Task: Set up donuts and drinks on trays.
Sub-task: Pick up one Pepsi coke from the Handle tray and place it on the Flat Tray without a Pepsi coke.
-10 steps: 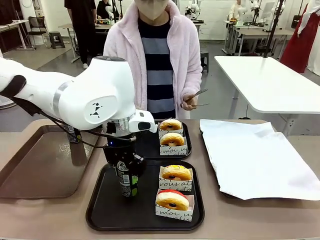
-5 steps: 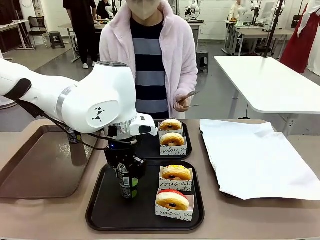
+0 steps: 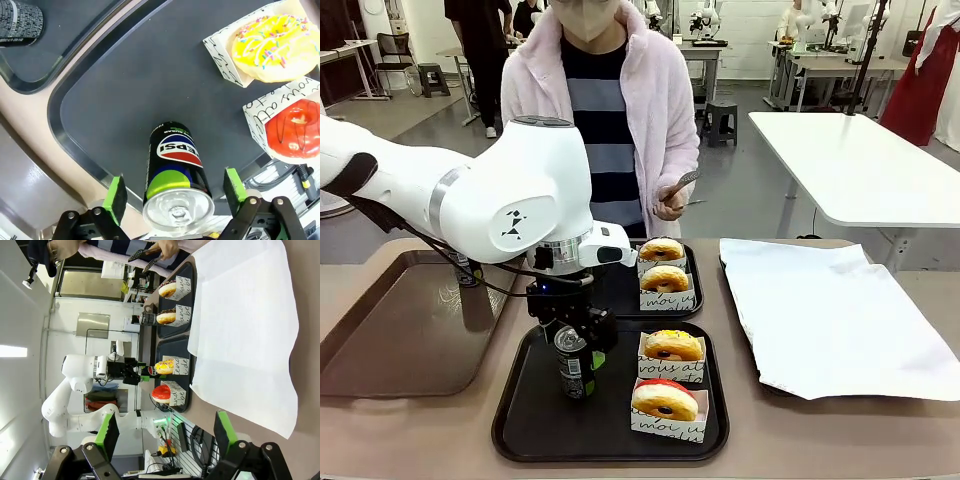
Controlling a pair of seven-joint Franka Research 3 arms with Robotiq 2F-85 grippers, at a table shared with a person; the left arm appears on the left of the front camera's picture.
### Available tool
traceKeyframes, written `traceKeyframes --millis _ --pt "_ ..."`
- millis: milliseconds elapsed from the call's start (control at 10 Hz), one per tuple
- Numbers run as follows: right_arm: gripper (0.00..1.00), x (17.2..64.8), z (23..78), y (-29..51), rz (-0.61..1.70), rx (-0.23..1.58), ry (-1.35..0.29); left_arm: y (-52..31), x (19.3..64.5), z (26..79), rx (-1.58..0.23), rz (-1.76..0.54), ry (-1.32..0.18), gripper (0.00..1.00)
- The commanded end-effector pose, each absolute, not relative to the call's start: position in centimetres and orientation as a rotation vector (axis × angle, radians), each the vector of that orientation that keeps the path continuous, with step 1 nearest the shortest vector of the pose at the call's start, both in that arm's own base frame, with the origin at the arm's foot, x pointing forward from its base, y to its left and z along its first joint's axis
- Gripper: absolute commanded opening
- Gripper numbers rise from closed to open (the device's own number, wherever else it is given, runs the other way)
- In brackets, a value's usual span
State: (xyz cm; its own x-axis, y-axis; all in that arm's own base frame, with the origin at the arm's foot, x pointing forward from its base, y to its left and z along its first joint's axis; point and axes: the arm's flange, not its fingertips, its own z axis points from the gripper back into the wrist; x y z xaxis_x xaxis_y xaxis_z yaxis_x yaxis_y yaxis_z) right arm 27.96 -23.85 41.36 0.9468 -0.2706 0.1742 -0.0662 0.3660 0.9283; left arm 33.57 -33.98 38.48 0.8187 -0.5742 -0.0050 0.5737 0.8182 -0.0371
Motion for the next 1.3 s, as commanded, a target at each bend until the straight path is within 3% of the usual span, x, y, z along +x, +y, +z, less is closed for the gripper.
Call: traceKeyframes --millis 0,700,1200 --pt "1.00 27.9 41.4 -23.9 -0.135 1.208 -0.327 -33.5 32.0 39.8 -0.031 -0.618 0.005 1.00" --pt "1.00 27.9 41.4 -23.9 -0.135 1.208 -0.327 -32.5 28.5 43.8 -0.074 -0.612 -0.027 1.00" --pt "1.00 27.9 41.4 -23.9 -0.135 1.208 -0.327 -33.2 29.2 44.2 -0.043 -0.619 -0.049 1.00"
